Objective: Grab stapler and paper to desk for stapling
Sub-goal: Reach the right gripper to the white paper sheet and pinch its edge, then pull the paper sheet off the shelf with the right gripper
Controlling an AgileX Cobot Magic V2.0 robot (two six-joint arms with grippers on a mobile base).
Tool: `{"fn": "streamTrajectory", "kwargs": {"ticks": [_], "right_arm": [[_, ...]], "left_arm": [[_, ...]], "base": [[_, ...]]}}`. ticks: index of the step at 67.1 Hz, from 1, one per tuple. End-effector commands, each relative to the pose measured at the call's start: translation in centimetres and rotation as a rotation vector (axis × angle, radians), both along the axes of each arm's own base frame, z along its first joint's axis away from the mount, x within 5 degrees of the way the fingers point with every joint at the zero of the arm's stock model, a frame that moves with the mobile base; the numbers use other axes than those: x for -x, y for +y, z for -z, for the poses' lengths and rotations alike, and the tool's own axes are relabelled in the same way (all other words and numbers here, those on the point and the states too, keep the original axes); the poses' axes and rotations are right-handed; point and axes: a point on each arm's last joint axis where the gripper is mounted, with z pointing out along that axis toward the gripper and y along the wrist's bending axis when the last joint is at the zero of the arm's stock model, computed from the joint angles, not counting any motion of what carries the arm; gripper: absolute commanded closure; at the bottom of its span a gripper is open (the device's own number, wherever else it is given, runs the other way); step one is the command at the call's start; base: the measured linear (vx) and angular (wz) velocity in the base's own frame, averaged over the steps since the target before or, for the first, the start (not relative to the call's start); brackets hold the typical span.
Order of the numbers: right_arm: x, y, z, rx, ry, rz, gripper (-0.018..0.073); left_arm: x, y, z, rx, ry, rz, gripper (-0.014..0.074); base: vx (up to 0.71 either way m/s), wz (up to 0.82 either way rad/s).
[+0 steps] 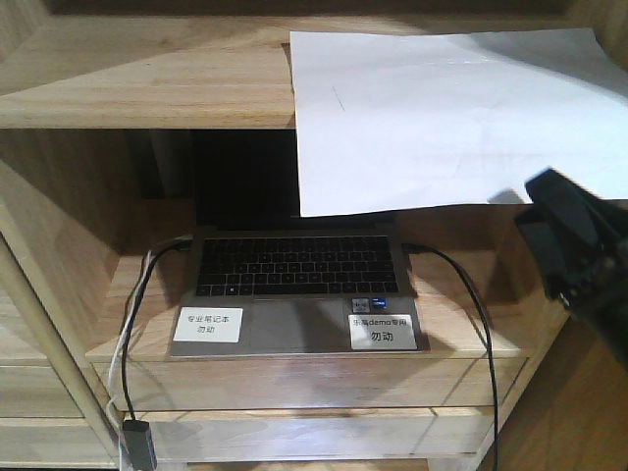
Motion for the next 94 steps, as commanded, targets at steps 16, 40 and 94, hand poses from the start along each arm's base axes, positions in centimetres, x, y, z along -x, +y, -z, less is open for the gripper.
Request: {"fn": "streamTrajectory", "kwargs": {"ticks": [16, 40, 94], "right_arm": [[-2.3, 0.4, -3.7, -0.110, -0.173, -0.067, -0.0002], [-2.5, 0.7, -4.5, -0.137, -0.218, -0.119, 0.0571], [5.1, -0.3, -4.1, -0.110, -0.281, -0.075, 0.0566]], "left_arm": [[0.0, -0.1, -1.7, 0.052, -0.113, 0.010, 0.0603], [0.0, -0.1, -1.7, 0.052, -0.113, 0.010, 0.0603], [0.0, -0.1, -1.7, 0.052, -0.113, 0.010, 0.0603]], "base": [[0.00, 0.00], [0.00, 0.00], [0.00, 0.00]]}}
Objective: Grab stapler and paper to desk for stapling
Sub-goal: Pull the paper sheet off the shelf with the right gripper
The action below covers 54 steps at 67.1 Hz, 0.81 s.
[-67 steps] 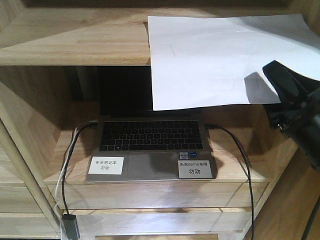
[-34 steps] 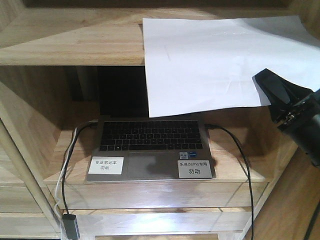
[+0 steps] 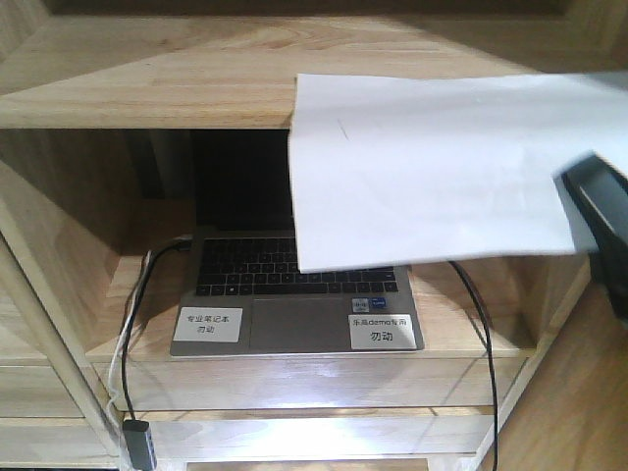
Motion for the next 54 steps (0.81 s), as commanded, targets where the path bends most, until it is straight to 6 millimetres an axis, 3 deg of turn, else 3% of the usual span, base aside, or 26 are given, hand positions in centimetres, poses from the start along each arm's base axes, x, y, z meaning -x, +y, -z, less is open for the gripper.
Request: {"fn": "streamTrajectory", "kwargs": {"ticks": [1, 32, 54], "right_arm": [[1.5, -0.5, -0.3, -0.067, -0.072, 0.007, 0.0566], [5.9, -1.4, 4.8, -0.111, 0.000, 0.052, 0.0566], [6.4, -1.5, 4.8, -0.102, -0.002, 0.056, 0.0566]], "left_arm": [[0.0, -0.1, -1.7, 0.052, -0.113, 0.010, 0.0603], [0.0, -0.1, -1.7, 0.052, -0.113, 0.010, 0.0603], [0.0, -0.1, -1.7, 0.051, -0.113, 0.010, 0.0603]], "base": [[0.00, 0.00], [0.00, 0.00], [0.00, 0.00]]}}
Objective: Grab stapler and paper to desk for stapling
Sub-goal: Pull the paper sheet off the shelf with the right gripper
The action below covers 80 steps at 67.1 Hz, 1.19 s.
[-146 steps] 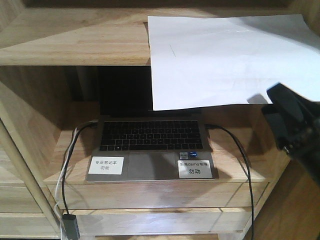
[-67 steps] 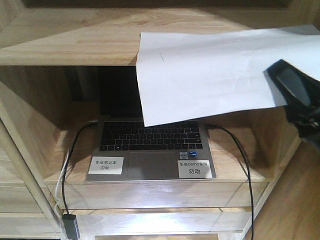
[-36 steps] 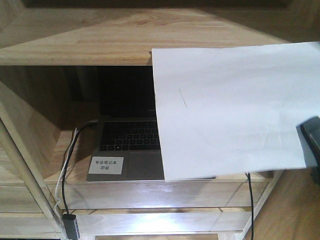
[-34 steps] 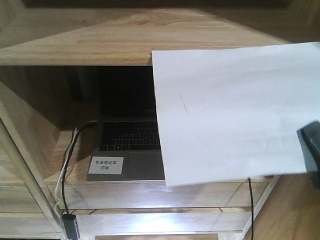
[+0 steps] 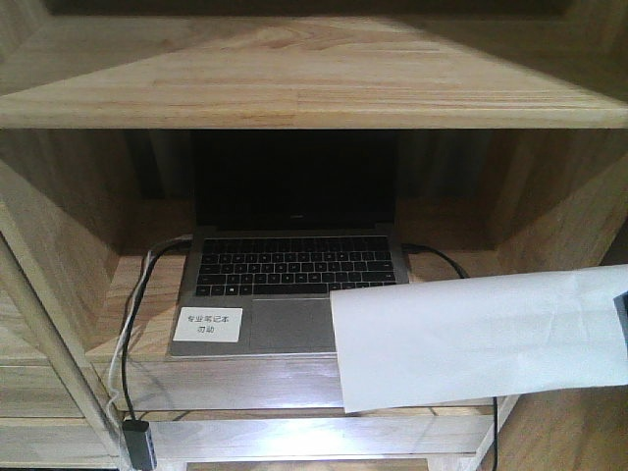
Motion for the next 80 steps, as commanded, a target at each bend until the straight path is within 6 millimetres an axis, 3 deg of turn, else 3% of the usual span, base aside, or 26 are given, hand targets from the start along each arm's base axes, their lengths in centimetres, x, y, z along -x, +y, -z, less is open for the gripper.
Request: {"fn": "streamTrajectory", "kwargs": {"ticks": [1, 80], "right_arm": [[0.28, -0.15, 0.42, -0.030, -0.009, -0.002, 0.0566], [0.28, -0.11, 0.41, -0.025, -0.009, -0.004, 0.0566]], "left_arm": [[-0.04, -0.08, -1.73, 0.051, -0.112, 0.010, 0.0603], [-0.05, -0.07, -1.74, 0.050, -0.112, 0.009, 0.0603]], "base": [[0.00, 0.00], [0.00, 0.00]]}}
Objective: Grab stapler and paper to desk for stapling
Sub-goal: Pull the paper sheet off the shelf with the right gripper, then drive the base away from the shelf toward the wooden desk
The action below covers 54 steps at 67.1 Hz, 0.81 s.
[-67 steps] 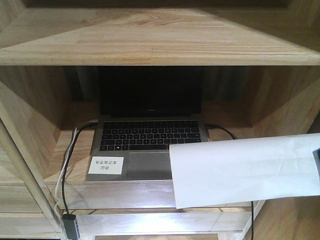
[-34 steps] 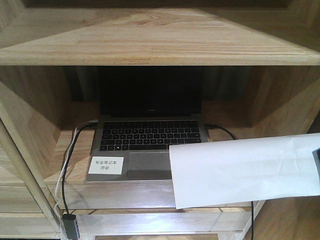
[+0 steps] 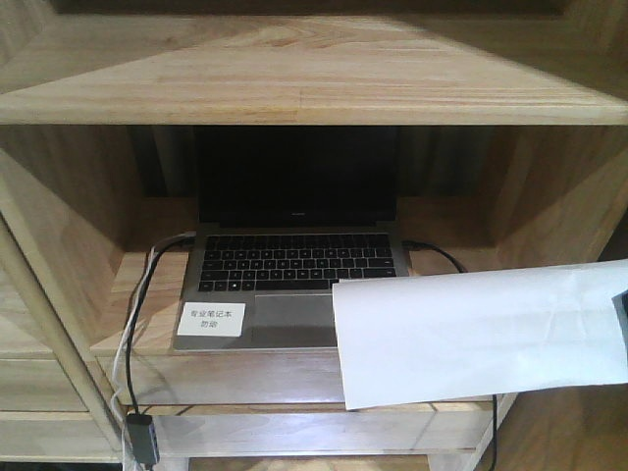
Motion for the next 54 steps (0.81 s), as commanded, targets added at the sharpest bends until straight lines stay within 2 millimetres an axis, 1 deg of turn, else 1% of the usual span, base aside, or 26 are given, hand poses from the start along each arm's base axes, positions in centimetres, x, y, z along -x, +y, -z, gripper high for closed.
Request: {"fn": "streamTrajectory", "kwargs": {"ticks": [1, 54], "right_arm": [[0.36, -0.07, 0.34, -0.023, -0.022, -0.009, 0.0566], [0.33, -0.07, 0.36, -0.023, -0.019, -0.009, 0.0566]], "left_arm": [[-0.05, -0.07, -1.74, 0.050, -0.112, 0.009, 0.0603], [-0.05, -0.07, -1.74, 0.050, -0.112, 0.008, 0.0603]], "base": [[-0.05, 0.01], [-0.14, 0.03]]}}
